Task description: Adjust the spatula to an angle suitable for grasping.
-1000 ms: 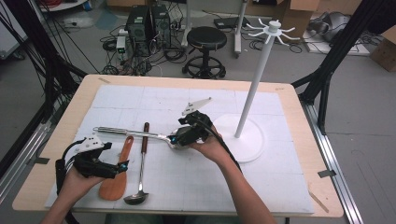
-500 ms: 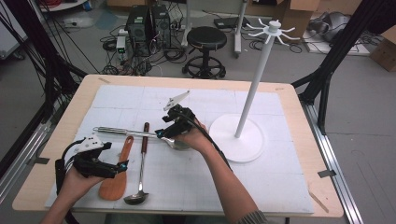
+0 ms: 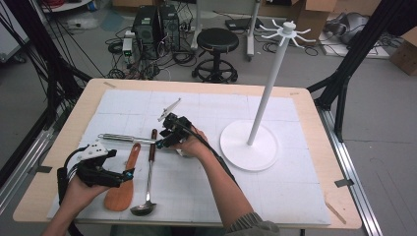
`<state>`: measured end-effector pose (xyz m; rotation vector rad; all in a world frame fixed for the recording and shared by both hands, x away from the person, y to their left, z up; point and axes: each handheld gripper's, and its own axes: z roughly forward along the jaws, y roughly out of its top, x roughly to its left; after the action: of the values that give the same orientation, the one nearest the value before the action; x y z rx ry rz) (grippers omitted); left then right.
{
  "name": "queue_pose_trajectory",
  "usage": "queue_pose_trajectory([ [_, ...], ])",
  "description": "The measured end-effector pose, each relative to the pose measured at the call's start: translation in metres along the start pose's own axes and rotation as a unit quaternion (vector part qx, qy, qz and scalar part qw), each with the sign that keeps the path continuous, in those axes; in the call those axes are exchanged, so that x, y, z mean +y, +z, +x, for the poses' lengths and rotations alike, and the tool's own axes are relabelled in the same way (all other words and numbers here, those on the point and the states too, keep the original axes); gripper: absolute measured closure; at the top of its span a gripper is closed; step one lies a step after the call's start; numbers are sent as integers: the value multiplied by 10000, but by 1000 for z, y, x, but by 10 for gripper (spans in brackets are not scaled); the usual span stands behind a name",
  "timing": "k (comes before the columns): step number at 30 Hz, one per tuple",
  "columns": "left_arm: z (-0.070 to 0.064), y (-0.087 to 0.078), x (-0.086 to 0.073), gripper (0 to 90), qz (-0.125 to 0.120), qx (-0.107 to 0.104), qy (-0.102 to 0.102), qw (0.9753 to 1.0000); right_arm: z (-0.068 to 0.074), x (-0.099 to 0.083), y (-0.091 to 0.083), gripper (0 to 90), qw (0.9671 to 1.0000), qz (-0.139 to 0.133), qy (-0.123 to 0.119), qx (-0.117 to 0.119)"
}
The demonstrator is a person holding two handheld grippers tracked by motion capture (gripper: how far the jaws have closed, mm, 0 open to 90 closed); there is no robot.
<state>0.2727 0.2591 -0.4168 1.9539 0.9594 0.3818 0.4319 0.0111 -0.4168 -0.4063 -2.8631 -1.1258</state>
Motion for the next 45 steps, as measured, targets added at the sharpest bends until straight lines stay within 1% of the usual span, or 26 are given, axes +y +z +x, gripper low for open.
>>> queue_pose_trajectory([
  [1,0,0,0,18,11,1,8,10000,0,0,0,508,10000,0,0,0],
  [2,1,0,0,17,9,0,1,10000,-1,0,2,517,10000,49,-60,23],
  [3,1,0,0,18,11,-4,-1,10000,0,0,4,519,10000,83,-9,25],
  [4,1,0,0,18,11,-2,-8,10000,-1,0,6,529,9999,106,-62,26],
  [5,1,0,0,17,11,-5,1,10000,-2,0,7,538,9999,153,-55,35],
  [6,1,0,0,18,12,-6,1,10000,-2,-1,9,545,9998,199,-62,25],
  [7,1,0,0,18,12,-7,1,10000,-1,-1,10,548,9996,280,-14,13],
  [8,1,0,0,18,14,-10,0,10000,-3,-2,13,551,9995,318,-47,-7],
  [11,1,0,0,18,14,-8,1,10000,-3,-3,14,564,9992,388,-88,-28],
  [14,1,0,0,18,18,-10,-4,10000,-5,-3,17,618,9988,471,-154,-23],
  [16,1,0,0,18,11,-16,-4,10000,-4,-4,18,665,9982,582,-78,-74],
  [17,1,0,0,18,21,-14,-2,10000,-4,-4,18,665,9982,582,-78,-74],
  [19,2,0,-1,18,20,-15,-2,10000,-3,-3,18,701,9979,623,-105,-139],
  [22,2,-1,-1,18,12,-15,-8,10000,-3,-3,18,707,9978,638,-98,-145],
  [24,2,-1,-1,18,12,-8,-8,10000,-2,-3,17,722,9977,662,-50,-121],
  [26,3,-1,-1,18,14,-2,-8,10000,-1,-3,15,744,9971,749,1,-106],
  [27,3,-1,-1,18,11,-2,-16,10000,-1,-3,15,744,9971,749,1,-106],
  [29,2,-1,-1,17,14,-14,-16,10000,-2,-5,12,746,9970,765,97,-35],
  [33,3,-1,-1,18,8,-4,-4,10000,1,-6,12,748,9968,794,51,11],
  [37,3,-2,-1,18,-2,12,-12,10000,4,-8,10,748,9965,826,105,90],
  [39,3,-2,-1,18,0,13,-13,10000,5,-10,9,749,9967,810,70,81],
  [40,3,-2,-1,18,2,5,-20,10000,7,-11,8,749,9964,843,65,83],
  [42,3,-2,-1,18,7,0,-11,10000,8,-13,6,749,9961,874,113,86],
  [44,3,-2,-1,18,-5,12,-7,10000,9,-16,4,749,9964,841,115,80],
  [45,4,-2,-1,18,-4,11,-7,10000,10,-18,2,749,9964,822,165,89],
])
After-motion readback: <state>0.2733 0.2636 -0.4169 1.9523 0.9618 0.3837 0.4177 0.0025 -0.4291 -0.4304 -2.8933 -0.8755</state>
